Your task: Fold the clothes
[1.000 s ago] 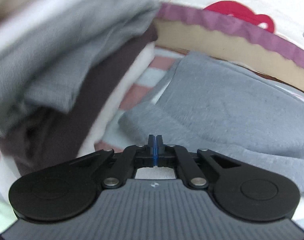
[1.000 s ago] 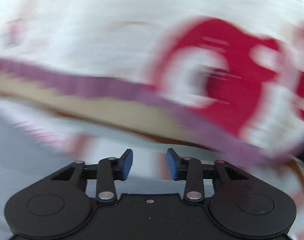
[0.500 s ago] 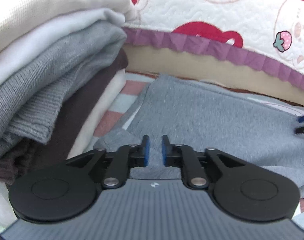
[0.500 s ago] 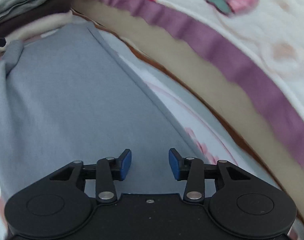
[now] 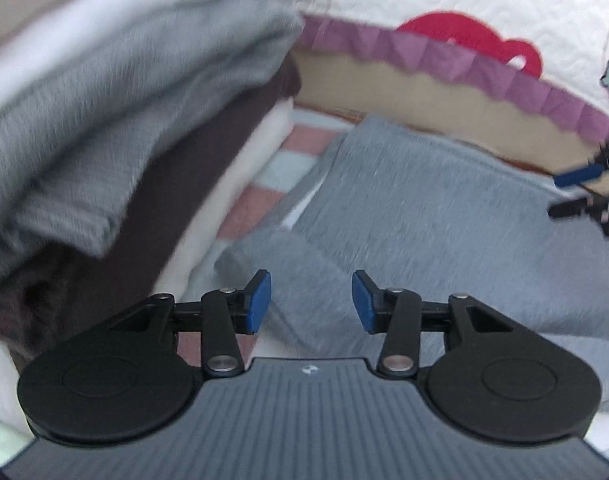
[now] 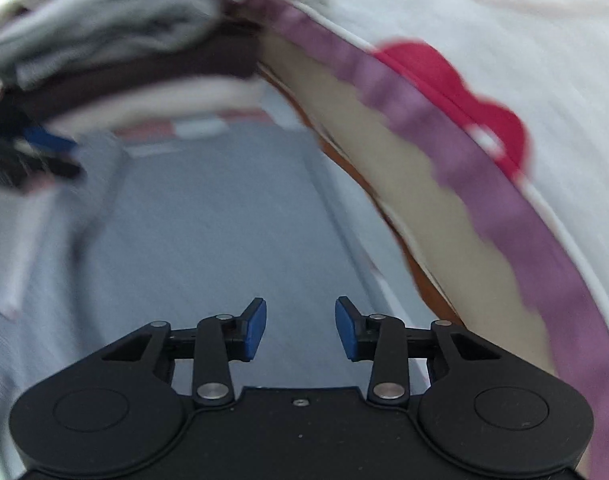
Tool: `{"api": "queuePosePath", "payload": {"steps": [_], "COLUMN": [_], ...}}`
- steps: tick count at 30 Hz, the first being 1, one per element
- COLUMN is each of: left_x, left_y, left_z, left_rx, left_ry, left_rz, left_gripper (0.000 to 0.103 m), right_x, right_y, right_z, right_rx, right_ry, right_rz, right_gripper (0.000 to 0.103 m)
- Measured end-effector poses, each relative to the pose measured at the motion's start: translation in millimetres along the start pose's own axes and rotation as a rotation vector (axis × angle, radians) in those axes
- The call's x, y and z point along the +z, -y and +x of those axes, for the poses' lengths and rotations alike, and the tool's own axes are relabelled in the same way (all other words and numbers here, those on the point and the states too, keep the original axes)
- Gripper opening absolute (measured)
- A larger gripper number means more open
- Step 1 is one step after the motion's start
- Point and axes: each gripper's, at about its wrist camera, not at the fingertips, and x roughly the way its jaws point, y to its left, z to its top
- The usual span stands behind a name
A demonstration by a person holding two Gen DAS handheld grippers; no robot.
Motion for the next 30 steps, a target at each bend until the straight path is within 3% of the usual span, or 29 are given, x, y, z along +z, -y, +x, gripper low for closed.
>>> {"api": "queuePosePath", "payload": {"steps": [4,7,9,11,13,14,18,24,28,30], "left_x": [-3,-8,-14,-16,-15,-14,-14,-11,-10,-7], "left_y": [-13,-13,-13,-18,-25,-27,-31,-26,-26,-32], "left_z": [6,1,0,2,3,3,3,6,21,26], "left_rx": [-0.074,-0.148,-0.156,-0.18,-0.205,-0.213,-0.223,-0.205,-0.176,-0.216], "left_ry": [-0.052,-0.036,-0.032,-0.032,-0.026,-0.018,-0.009,0.02,0.04,0.05], "left_rz": [-0.137,-0.105,-0.062,-0.08,-0.115,-0.134,-0.165,-0.146,-0.174,-0.247], "left_gripper": [0.043,0.044,0.044,0.044,0.044,0.044,0.044,0.044,0.044,0.044], "right_x": [23,22,19,19,21,23,40,57,65,67], "right_y": [-1,10,17,17,16,15,9,38,44,40], "right_z": [28,55,74,84,86,87,75,52,62,67], "right_rx": [-0.021,-0.073,-0.107,-0.138,-0.11,-0.09,-0.145,-0.269,-0.293,-0.294], "right_ry": [0.026,0.03,0.02,0.041,0.047,0.038,0.049,0.141,0.113,0.099], "right_rz": [-0.114,-0.024,0.035,0.071,0.107,0.109,0.053,0.191,0.194,0.191], "right_gripper": [0.026,0.027,0.042,0.044,0.03,0.006,0.004,0.004,0.004,0.004]}}
